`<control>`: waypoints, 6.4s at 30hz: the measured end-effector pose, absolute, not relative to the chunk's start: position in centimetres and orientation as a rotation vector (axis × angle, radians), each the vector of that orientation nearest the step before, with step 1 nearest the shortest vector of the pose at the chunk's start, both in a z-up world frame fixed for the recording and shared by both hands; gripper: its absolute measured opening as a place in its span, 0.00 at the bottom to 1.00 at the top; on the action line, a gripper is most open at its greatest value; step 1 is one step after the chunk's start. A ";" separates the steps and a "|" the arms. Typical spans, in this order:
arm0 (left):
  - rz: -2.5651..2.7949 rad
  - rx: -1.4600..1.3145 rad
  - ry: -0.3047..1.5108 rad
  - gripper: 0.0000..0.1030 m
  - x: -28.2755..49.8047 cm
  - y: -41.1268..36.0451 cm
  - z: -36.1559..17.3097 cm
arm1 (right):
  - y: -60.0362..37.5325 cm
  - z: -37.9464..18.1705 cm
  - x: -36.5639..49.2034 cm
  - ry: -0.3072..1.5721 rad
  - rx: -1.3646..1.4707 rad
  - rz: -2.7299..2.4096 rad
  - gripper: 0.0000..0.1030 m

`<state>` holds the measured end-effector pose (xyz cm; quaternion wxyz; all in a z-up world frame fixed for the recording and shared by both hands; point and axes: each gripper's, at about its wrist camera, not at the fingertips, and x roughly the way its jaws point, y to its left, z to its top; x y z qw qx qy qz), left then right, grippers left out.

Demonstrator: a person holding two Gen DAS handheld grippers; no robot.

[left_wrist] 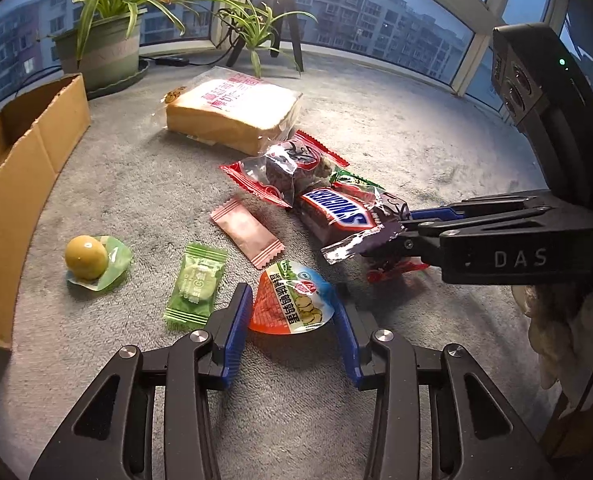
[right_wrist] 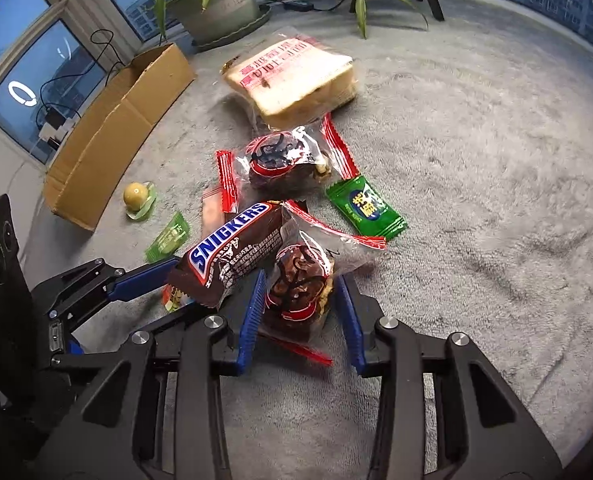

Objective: Organize snacks
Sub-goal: 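Grasp the round printed candy pack with the left tool while the right tool grasps the chocolate pastry bag, then carry both held snacks over the box and open both tools, then move the left tool over the green candy while the right tool moves over a Snickers bar, then grasp the green candy with the left tool while the right tool grasps the Snickers bar, then carry both held snacks over the box and open both tools to drop them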

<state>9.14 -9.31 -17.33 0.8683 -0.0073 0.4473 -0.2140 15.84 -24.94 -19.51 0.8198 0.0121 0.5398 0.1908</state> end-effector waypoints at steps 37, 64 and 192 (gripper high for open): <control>-0.342 -0.116 0.773 0.30 7.6 -1.4 -10.4 | -22.1 -10.5 14.9 0.959 0.030 0.470 0.34; -0.113 -0.188 0.722 0.30 12.2 14.2 -9.2 | -3.6 -9.4 21.4 0.903 -0.082 0.650 0.34; -0.413 0.002 0.846 0.17 10.4 -3.2 -13.7 | -22.3 -14.2 14.5 1.033 -0.007 0.383 0.30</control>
